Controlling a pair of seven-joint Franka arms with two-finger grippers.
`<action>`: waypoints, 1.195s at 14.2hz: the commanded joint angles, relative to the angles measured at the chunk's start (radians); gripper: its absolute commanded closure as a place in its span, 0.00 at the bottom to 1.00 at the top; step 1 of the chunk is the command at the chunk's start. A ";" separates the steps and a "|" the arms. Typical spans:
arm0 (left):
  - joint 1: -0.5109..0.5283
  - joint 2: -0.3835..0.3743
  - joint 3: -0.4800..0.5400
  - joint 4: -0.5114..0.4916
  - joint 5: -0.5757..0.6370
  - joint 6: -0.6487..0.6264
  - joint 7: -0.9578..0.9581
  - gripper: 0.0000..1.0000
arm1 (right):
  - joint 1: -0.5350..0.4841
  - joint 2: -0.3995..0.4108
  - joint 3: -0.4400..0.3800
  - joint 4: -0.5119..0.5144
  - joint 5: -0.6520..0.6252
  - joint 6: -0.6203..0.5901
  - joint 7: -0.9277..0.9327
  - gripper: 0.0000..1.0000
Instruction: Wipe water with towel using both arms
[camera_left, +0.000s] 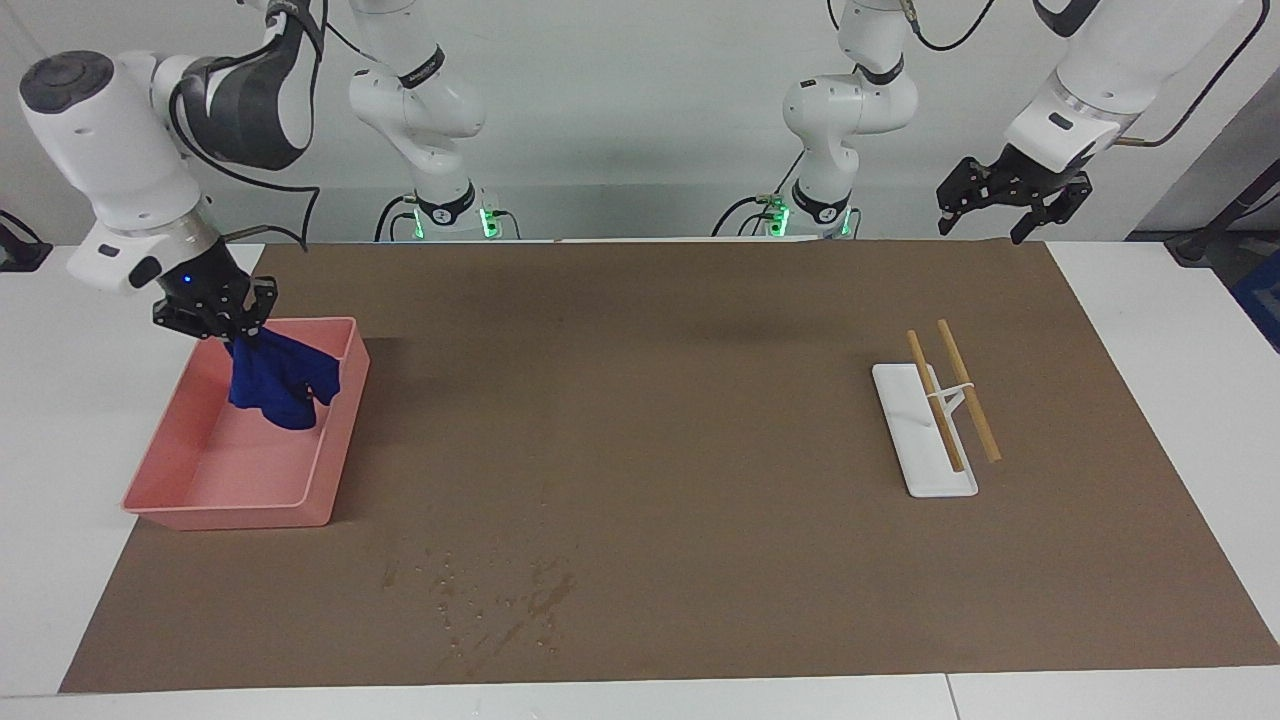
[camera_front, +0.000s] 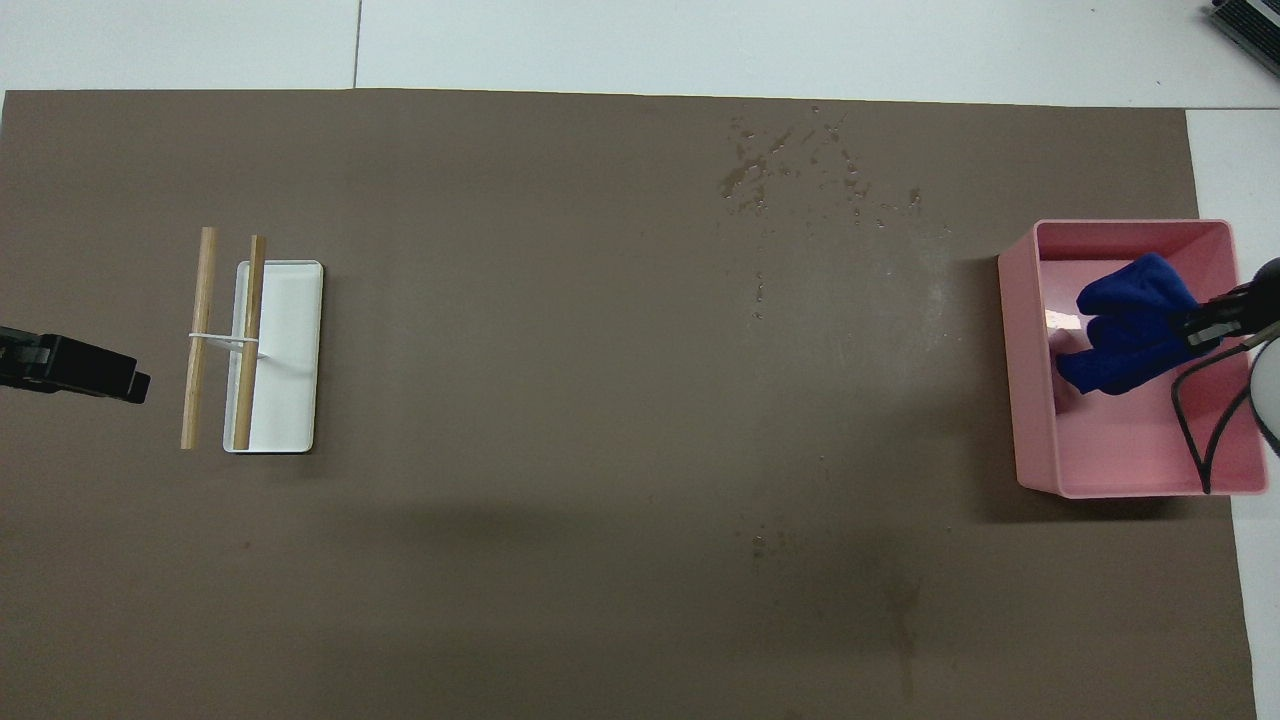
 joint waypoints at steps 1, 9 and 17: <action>0.012 -0.006 -0.011 -0.006 0.013 -0.009 0.001 0.00 | -0.019 -0.012 0.012 -0.009 -0.018 0.015 -0.023 0.18; 0.012 -0.006 -0.011 -0.006 0.013 -0.009 0.000 0.00 | 0.114 -0.024 0.027 0.179 0.008 -0.204 0.228 0.00; 0.012 -0.007 -0.011 -0.006 0.013 -0.009 0.001 0.00 | 0.162 -0.050 0.084 0.232 0.155 -0.350 0.595 0.00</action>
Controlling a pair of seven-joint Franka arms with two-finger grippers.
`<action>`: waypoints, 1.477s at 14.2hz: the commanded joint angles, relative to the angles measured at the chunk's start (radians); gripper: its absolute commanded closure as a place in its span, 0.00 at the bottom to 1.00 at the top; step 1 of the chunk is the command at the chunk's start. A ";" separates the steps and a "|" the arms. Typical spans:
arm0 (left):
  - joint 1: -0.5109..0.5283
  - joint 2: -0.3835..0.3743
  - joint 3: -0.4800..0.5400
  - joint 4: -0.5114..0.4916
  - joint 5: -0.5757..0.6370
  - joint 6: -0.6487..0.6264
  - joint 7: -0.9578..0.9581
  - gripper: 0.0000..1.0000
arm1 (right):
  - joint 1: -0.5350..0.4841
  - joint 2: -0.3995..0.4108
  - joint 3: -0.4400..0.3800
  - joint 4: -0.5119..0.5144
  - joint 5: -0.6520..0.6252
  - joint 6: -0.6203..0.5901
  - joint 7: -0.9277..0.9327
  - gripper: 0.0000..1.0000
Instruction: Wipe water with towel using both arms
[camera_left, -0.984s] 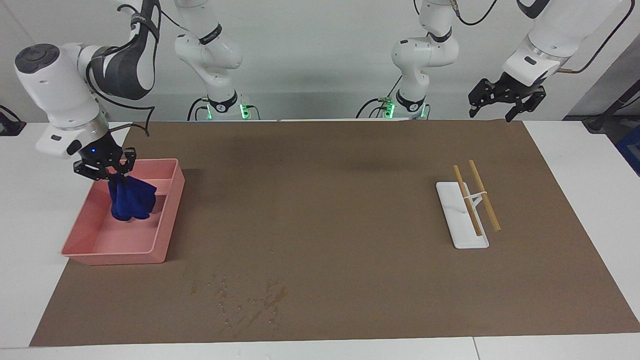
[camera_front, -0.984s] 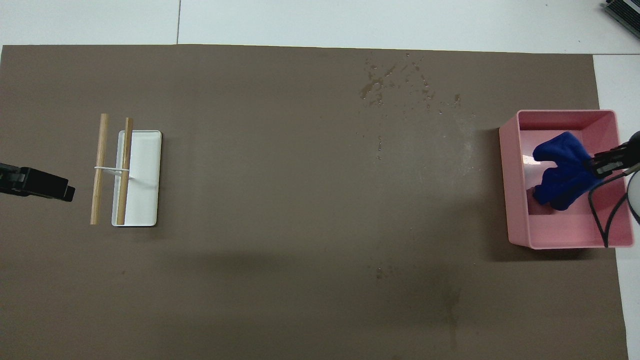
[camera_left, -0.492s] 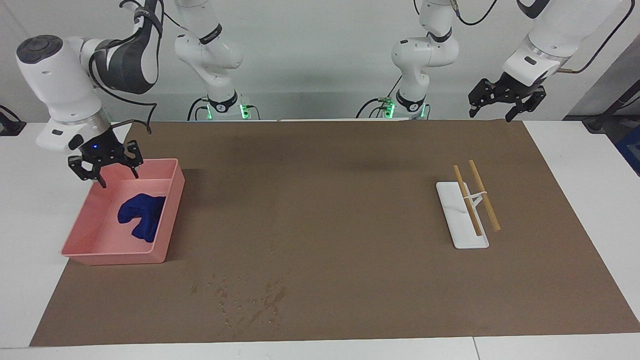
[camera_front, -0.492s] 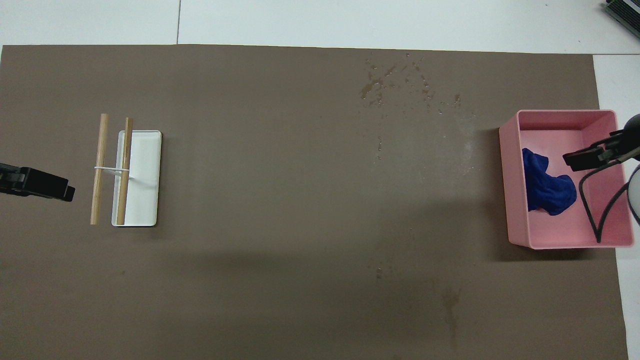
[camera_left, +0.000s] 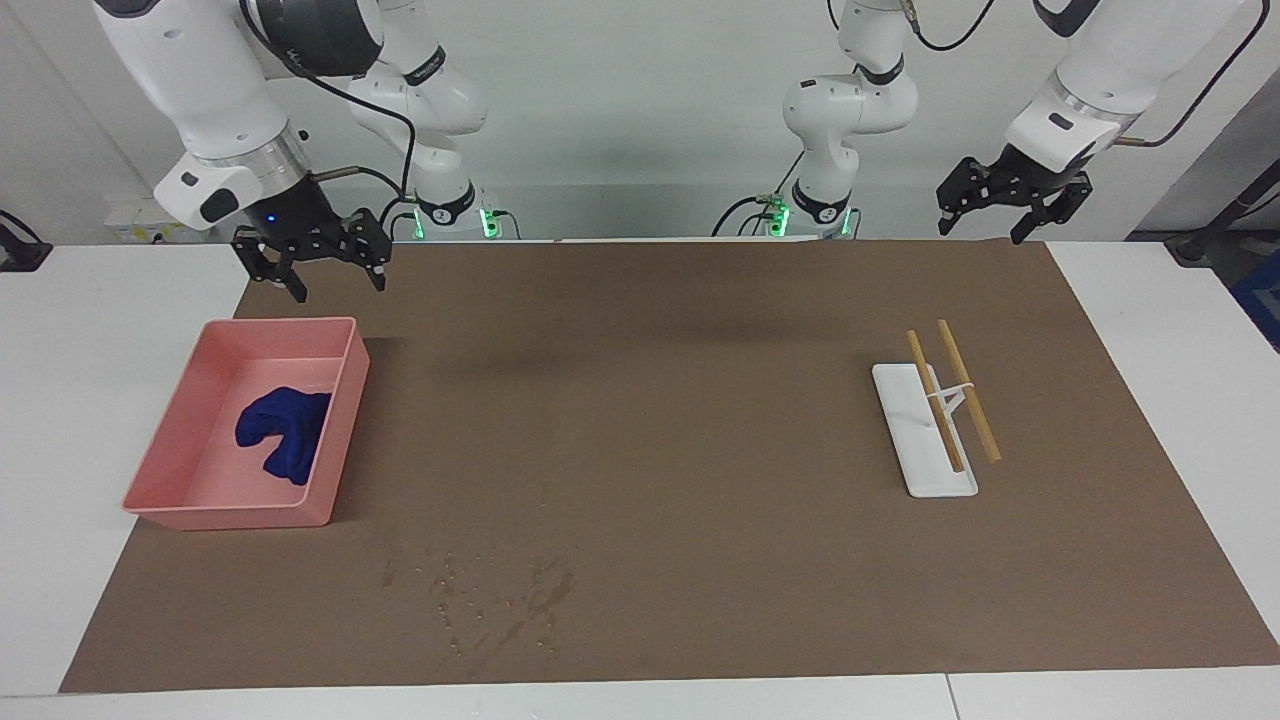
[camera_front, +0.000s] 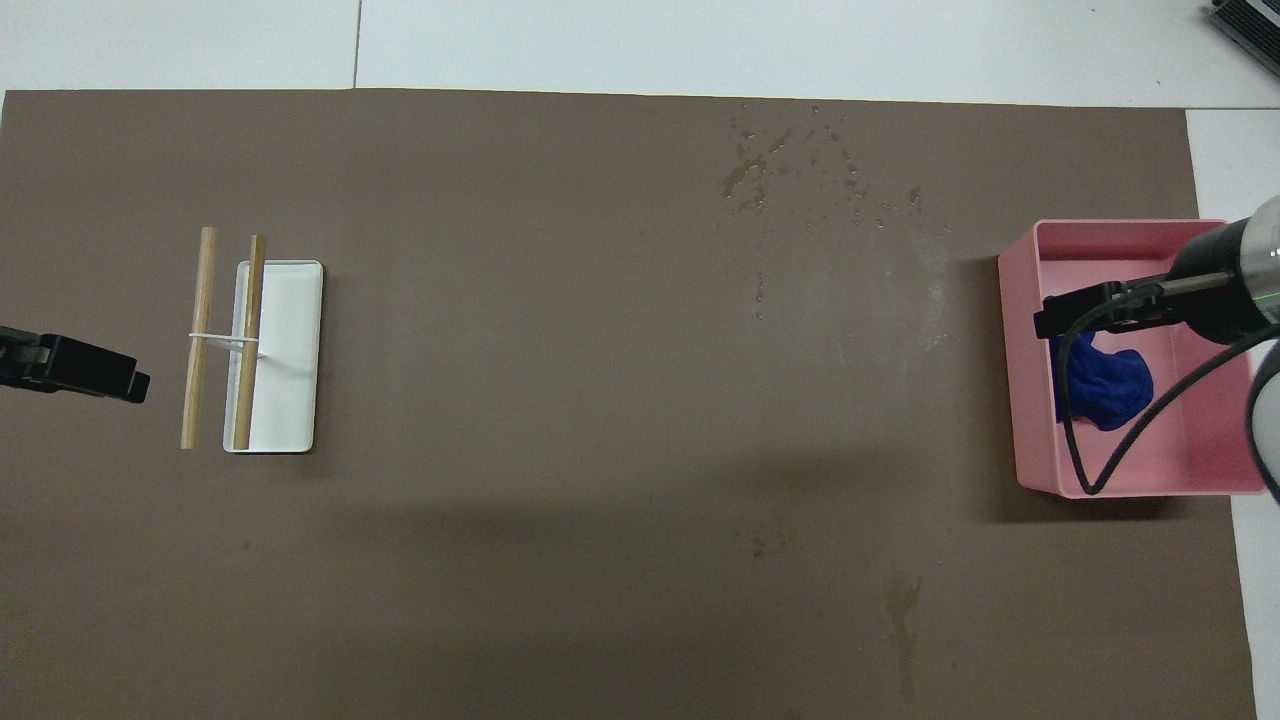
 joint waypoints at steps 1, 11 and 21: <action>0.012 -0.006 -0.011 -0.006 0.013 -0.009 0.001 0.00 | -0.009 -0.004 0.018 0.006 0.020 -0.016 0.023 0.00; 0.012 -0.006 -0.011 -0.006 0.013 -0.009 0.001 0.00 | 0.112 -0.017 -0.089 -0.008 -0.002 -0.003 0.023 0.00; 0.012 -0.006 -0.011 -0.006 0.013 -0.009 0.001 0.00 | 0.068 -0.009 -0.076 -0.003 -0.026 0.066 -0.032 0.00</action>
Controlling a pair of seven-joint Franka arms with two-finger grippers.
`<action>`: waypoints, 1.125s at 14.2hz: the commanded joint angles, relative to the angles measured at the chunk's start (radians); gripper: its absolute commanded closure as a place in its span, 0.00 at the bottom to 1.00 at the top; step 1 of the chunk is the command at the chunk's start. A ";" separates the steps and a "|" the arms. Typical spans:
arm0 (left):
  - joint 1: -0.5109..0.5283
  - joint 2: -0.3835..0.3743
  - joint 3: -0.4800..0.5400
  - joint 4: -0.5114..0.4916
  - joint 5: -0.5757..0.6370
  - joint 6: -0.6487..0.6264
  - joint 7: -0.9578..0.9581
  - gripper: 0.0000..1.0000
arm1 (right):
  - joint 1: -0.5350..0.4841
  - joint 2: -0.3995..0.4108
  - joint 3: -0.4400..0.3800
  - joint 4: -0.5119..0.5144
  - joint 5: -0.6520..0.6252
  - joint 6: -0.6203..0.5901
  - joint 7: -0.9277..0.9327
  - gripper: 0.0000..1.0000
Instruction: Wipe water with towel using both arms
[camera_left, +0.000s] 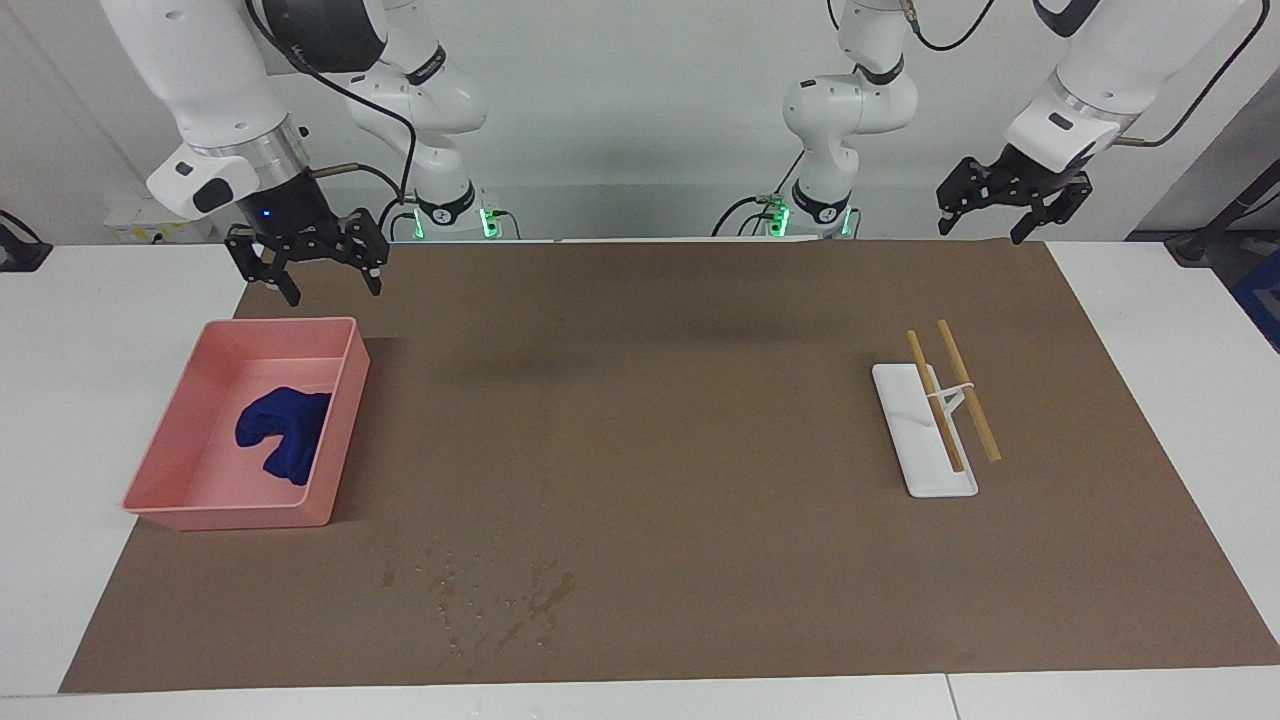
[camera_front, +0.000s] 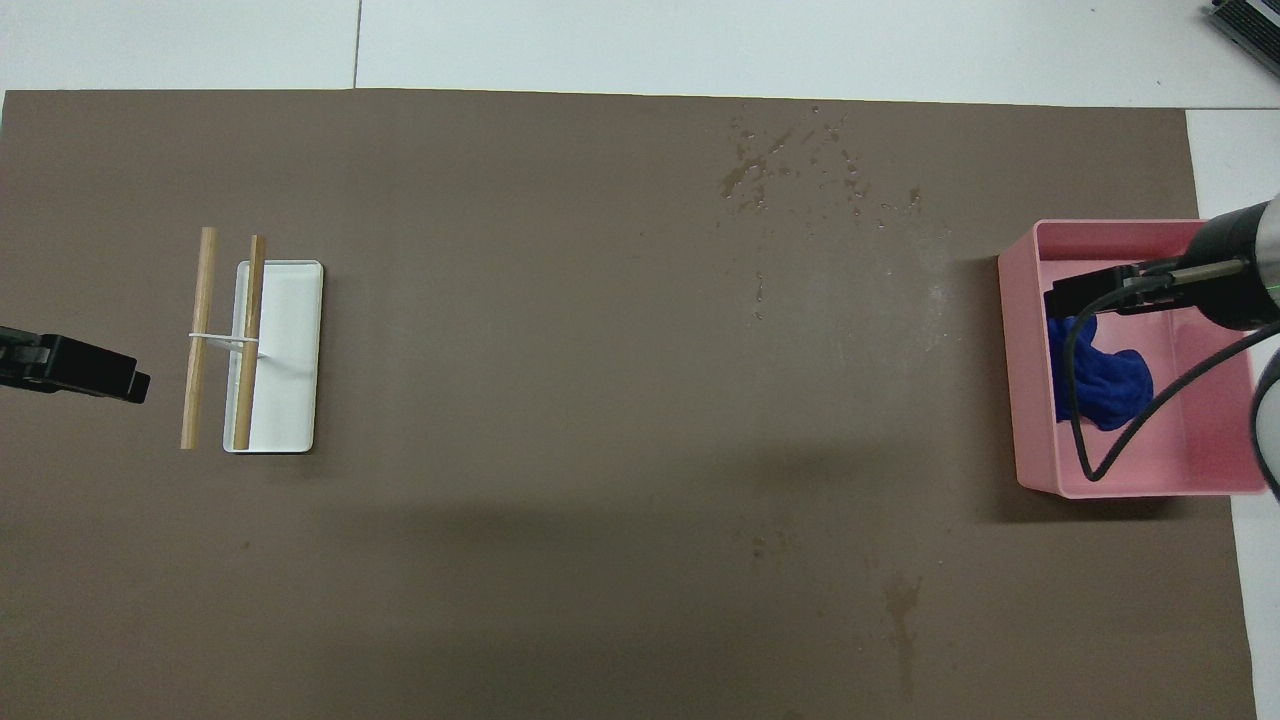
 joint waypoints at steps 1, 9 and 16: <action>0.012 -0.006 -0.011 -0.006 0.013 -0.009 0.001 0.00 | -0.012 -0.003 0.008 -0.007 -0.007 0.009 -0.017 0.00; 0.012 -0.006 -0.011 -0.006 0.013 -0.009 0.001 0.00 | -0.014 0.003 0.011 0.011 -0.045 -0.084 -0.008 0.00; 0.012 -0.006 -0.011 -0.006 0.013 -0.009 0.001 0.00 | -0.015 0.001 0.009 0.020 -0.046 -0.090 -0.010 0.00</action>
